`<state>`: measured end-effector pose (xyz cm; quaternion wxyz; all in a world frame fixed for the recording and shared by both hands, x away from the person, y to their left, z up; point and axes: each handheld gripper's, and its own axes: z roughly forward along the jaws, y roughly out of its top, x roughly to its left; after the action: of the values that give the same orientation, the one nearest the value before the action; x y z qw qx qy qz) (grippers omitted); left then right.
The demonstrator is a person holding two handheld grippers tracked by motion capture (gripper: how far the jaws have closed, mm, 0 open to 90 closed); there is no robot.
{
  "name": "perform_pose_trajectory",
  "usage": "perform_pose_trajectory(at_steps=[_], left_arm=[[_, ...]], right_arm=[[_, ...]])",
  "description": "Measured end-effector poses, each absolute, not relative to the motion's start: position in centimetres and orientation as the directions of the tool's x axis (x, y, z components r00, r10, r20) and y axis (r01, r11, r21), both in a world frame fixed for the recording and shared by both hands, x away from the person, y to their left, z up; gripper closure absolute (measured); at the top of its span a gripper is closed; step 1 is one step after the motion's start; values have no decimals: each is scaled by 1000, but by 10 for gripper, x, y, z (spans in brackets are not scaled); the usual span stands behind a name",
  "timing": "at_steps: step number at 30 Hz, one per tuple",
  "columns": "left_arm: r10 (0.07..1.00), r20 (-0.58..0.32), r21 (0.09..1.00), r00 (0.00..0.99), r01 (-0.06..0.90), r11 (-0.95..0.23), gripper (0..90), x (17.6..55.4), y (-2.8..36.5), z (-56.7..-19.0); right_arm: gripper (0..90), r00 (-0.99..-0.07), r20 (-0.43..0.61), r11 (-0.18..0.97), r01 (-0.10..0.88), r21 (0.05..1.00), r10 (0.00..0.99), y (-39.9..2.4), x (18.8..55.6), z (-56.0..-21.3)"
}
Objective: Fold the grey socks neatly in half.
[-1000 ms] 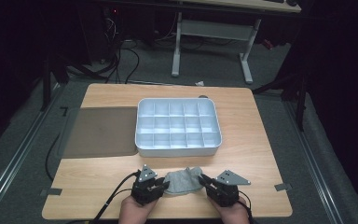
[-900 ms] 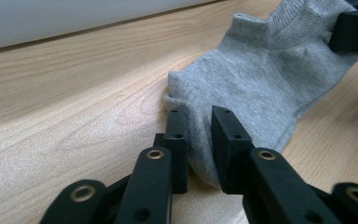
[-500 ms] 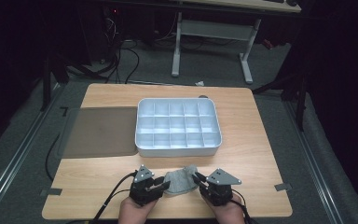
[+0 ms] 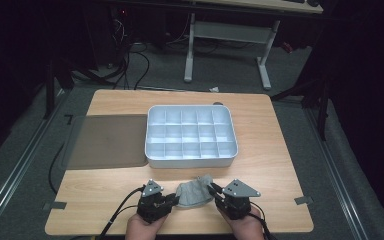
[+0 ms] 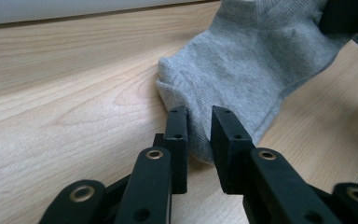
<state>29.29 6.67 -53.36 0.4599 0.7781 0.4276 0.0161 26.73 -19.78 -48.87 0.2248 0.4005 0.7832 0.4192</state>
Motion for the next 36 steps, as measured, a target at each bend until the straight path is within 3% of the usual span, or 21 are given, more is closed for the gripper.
perform_pose_trajectory(at_steps=[20,36], left_arm=[[613,-385,733,690,632,-252,725,295,51,-534],[611,-383,732,693,631,-258,694,295,51,-535]], right_arm=[[812,-601,-53,384,439,812,798,-176,261,-498],[757,-637,-3,382,459,802,771,-159,264,-507]])
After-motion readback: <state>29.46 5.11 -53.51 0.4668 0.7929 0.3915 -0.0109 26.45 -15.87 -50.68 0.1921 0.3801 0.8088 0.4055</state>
